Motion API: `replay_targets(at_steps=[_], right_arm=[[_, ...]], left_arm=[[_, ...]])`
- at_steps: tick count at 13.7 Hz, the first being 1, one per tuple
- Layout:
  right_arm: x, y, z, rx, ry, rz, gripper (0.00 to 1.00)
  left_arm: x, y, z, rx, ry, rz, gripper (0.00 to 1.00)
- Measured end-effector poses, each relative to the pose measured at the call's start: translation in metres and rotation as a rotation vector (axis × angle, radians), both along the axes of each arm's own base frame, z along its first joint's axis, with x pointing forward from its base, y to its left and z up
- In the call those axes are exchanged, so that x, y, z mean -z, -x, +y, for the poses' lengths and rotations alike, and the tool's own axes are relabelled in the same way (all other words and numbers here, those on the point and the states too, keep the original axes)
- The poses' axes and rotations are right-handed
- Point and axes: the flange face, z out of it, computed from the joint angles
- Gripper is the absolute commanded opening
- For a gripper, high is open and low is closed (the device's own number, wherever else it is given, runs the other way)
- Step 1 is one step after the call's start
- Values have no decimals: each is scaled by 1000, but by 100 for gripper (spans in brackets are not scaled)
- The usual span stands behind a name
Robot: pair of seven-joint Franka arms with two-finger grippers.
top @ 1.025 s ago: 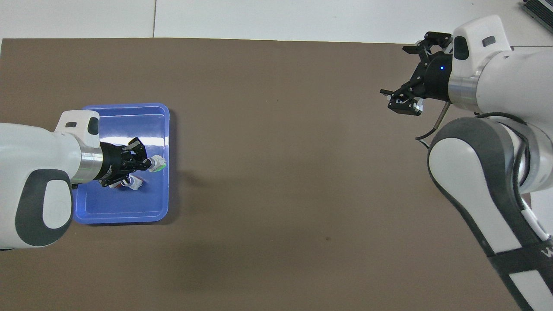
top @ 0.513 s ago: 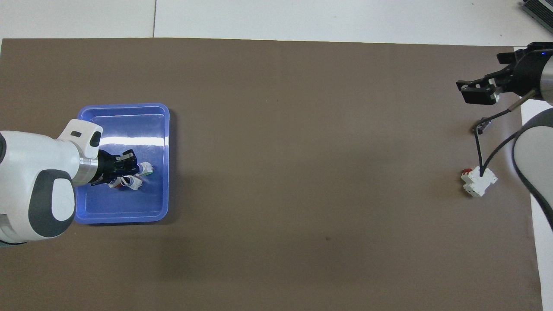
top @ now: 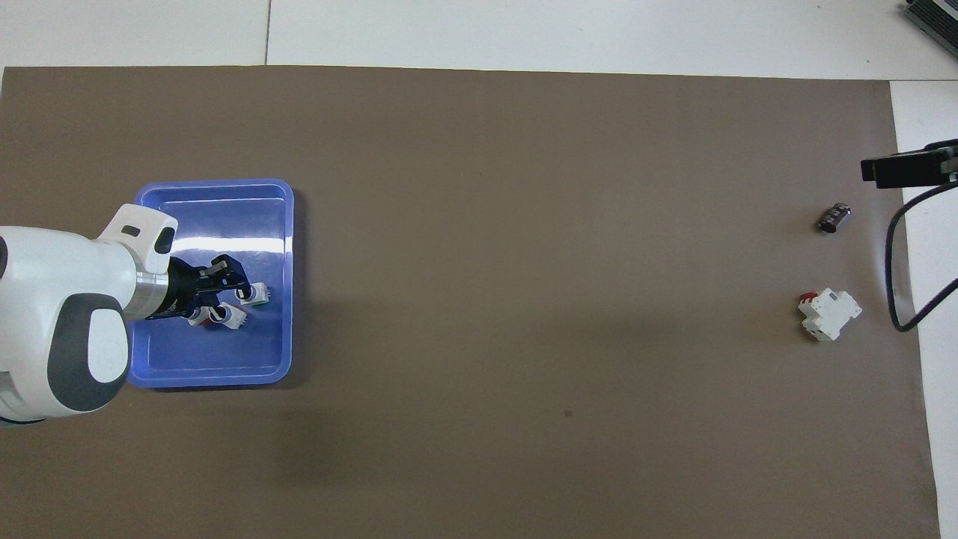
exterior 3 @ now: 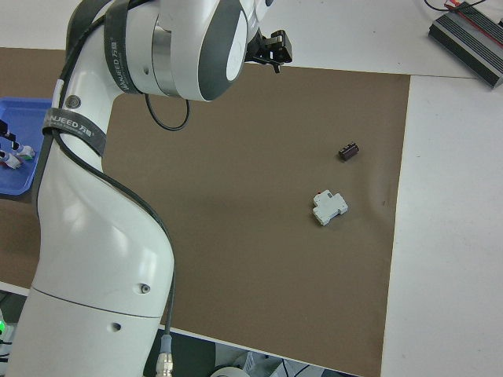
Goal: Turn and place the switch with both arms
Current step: 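Lower the switch into the blue tray with the left gripper while the right gripper retracts, then open the left gripper and lift it away from the tray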
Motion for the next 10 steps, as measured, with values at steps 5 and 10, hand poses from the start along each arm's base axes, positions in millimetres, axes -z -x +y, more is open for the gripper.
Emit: replay_targets(at_steps=[5,10], right_arm=[[16,23,-15,203,24,151,100],[19,27,-11,211,25,173,100]], left_arm=[[-46,-16,-3,197,-25,-112,100],[-148,-29,8,374,-120,-145,100]])
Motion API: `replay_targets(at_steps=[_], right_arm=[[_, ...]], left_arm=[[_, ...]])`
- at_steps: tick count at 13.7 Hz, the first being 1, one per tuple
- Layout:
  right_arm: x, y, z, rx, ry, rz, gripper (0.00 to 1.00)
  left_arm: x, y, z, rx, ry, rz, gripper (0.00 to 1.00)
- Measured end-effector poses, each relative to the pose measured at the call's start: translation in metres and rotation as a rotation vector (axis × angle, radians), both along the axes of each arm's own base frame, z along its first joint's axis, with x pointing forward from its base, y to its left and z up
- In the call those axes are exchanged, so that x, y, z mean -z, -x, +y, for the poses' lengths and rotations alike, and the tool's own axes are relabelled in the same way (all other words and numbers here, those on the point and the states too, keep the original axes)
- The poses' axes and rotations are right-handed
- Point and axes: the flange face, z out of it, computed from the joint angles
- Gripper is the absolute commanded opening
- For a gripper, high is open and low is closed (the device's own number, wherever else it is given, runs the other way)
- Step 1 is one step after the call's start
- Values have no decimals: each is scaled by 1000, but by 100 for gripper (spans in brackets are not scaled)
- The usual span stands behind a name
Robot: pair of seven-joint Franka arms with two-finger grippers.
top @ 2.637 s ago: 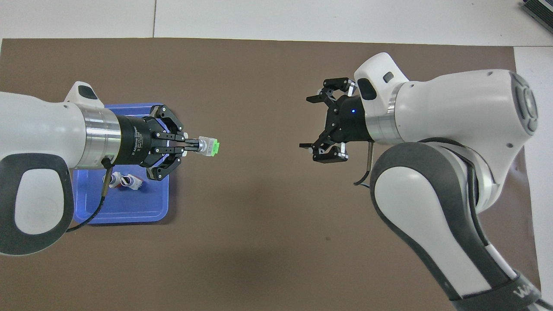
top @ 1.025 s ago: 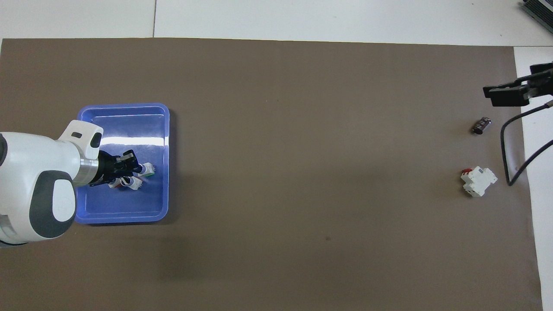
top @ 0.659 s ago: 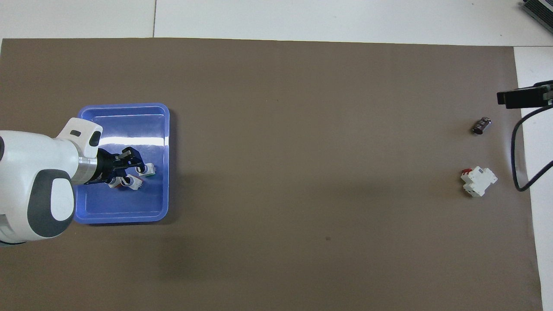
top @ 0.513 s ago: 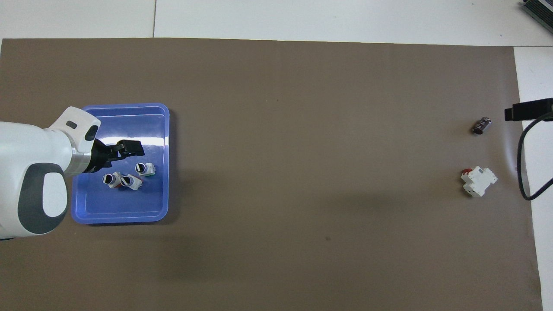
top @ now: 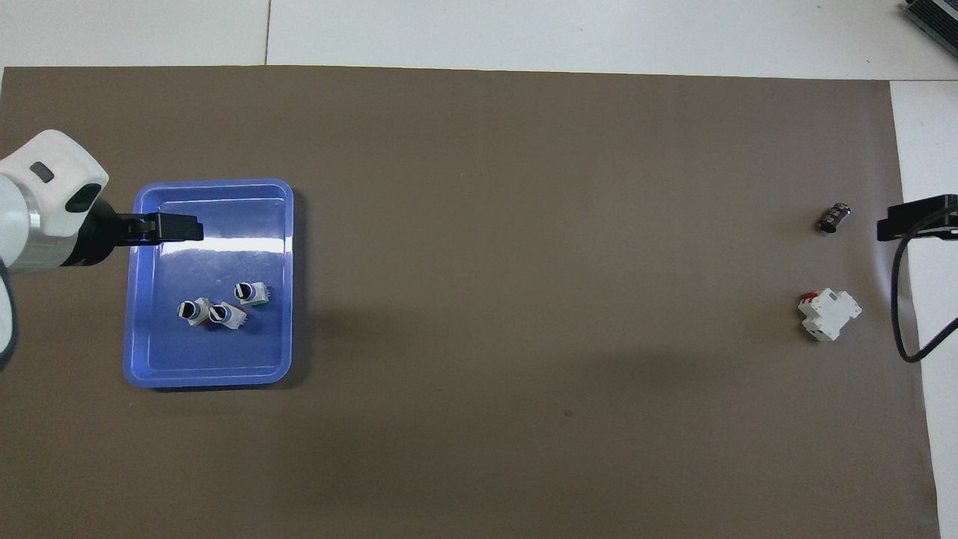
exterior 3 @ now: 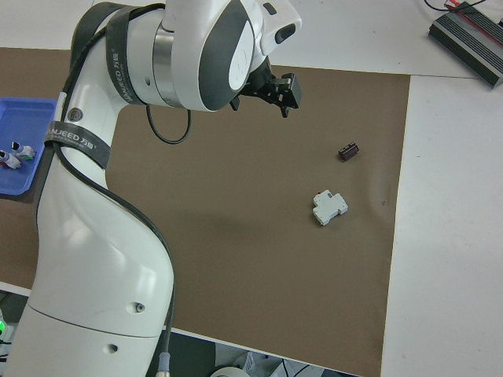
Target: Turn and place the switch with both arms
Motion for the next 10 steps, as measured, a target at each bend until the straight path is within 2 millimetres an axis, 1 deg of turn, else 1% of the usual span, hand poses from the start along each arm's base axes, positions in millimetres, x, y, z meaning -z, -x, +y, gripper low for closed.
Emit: replay_targets(at_steps=[2,4,5,6,8,10], right_arm=[[-1,0,5,-9,0,3,100],[-1,1,17,-31,0,13,100],[0,2,24,-42,0,22,100],[4,4,28,-48,0,32,100],[11,9,33,-54,-1,46,100],[12,11,33,-53,-1,47,100]], left_arm=[[-45,-2,-1,62,-114,-17,100],[-81,-1,-12,99,-137,-4,100],[-96,0,-17,107,-137,17,100],[-108,0,-19,109,-127,41,100],[-128,1,-15,98,-85,75,100],[-135,4,-9,92,-72,93,100]])
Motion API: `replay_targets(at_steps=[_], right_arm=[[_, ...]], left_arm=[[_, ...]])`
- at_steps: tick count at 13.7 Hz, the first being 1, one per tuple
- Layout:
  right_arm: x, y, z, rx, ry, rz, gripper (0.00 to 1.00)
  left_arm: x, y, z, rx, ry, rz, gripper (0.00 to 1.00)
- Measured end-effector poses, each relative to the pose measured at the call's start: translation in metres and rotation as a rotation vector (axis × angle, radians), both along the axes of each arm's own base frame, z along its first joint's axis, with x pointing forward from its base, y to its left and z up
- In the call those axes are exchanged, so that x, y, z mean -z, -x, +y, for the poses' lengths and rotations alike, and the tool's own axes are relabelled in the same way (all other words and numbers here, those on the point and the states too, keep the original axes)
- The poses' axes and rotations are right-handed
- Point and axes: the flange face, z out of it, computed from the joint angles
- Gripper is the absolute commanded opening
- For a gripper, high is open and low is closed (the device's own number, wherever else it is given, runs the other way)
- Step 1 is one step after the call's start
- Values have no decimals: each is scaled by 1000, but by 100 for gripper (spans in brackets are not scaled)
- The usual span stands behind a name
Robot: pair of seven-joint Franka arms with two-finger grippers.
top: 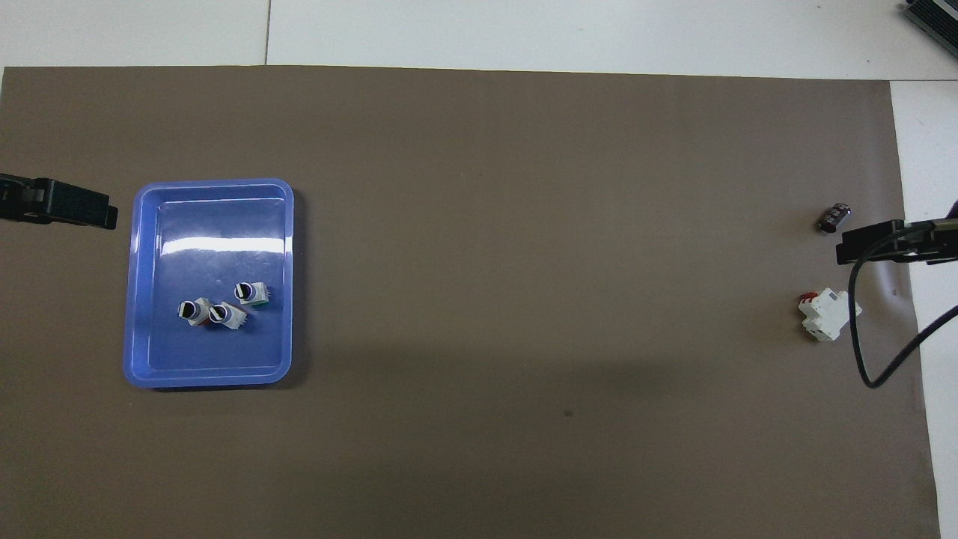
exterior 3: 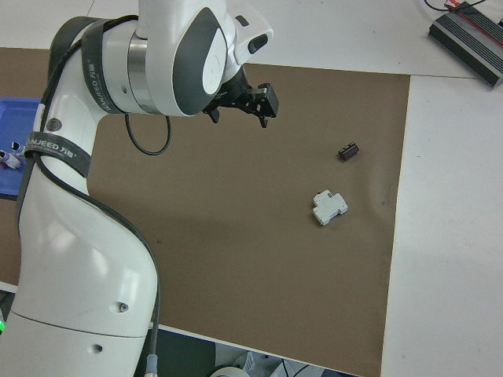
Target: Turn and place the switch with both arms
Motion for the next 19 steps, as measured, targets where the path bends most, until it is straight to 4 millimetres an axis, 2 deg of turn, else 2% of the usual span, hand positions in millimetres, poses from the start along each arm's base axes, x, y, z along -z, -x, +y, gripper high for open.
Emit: replay_targets(at_steps=[7,16,19], right_arm=[[-1,3,-2,5,-5,0,100],[-2,4,-3,6,-5,1,100],[-2,3,0,1,-5,1,100]], left_arm=[[-1,11,7,-10,2,35,100],[1,20,-1,8,-14,88,100],[0,21,6,-3,-13,92,100]])
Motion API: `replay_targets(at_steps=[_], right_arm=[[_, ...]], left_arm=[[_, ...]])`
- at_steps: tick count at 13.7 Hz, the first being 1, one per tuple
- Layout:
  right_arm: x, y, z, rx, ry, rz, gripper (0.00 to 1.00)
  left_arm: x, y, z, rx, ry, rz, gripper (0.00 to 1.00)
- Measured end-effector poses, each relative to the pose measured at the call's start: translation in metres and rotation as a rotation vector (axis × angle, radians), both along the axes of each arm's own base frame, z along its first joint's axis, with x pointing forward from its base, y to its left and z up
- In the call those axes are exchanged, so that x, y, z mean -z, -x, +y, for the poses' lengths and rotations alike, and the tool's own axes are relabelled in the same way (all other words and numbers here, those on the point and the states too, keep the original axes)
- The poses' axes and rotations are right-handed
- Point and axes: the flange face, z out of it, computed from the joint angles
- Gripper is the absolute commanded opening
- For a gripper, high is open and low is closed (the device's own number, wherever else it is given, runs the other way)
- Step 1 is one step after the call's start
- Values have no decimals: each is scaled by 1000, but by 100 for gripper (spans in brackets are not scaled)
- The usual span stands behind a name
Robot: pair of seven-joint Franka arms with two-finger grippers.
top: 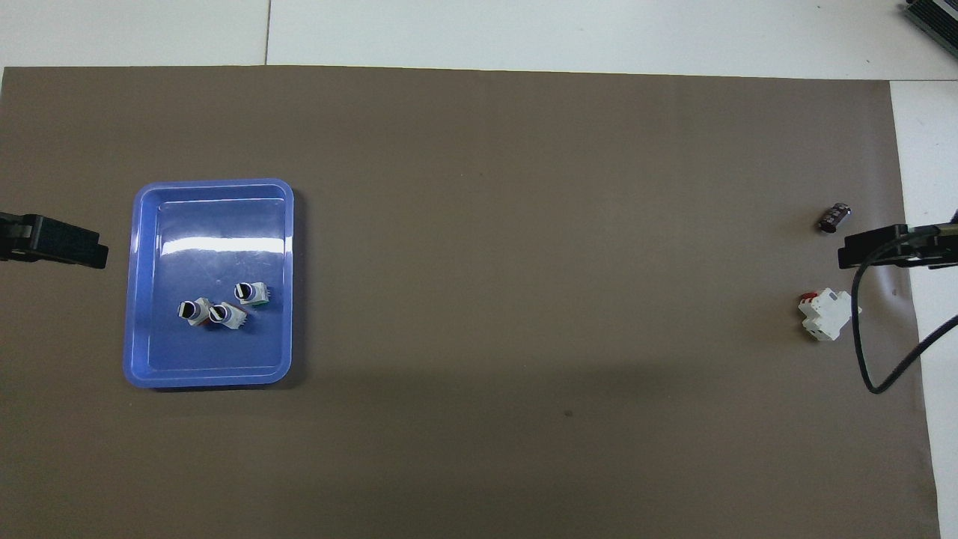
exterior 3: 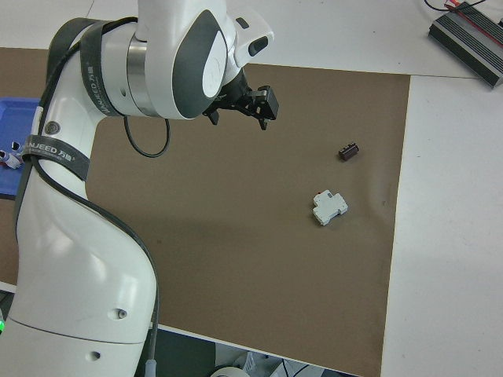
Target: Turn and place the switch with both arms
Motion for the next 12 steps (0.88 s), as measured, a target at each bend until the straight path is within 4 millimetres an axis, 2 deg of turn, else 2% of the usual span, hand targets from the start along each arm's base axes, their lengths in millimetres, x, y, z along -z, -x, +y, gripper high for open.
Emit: replay_targets(at_steps=[8,12], right_arm=[[0,0,0,-1,0,0,100],[0,0,1,-1,0,0,100]], left_arm=[[0,0,3,-4,0,4,100],[1,3,-6,16,-3,16,100]])
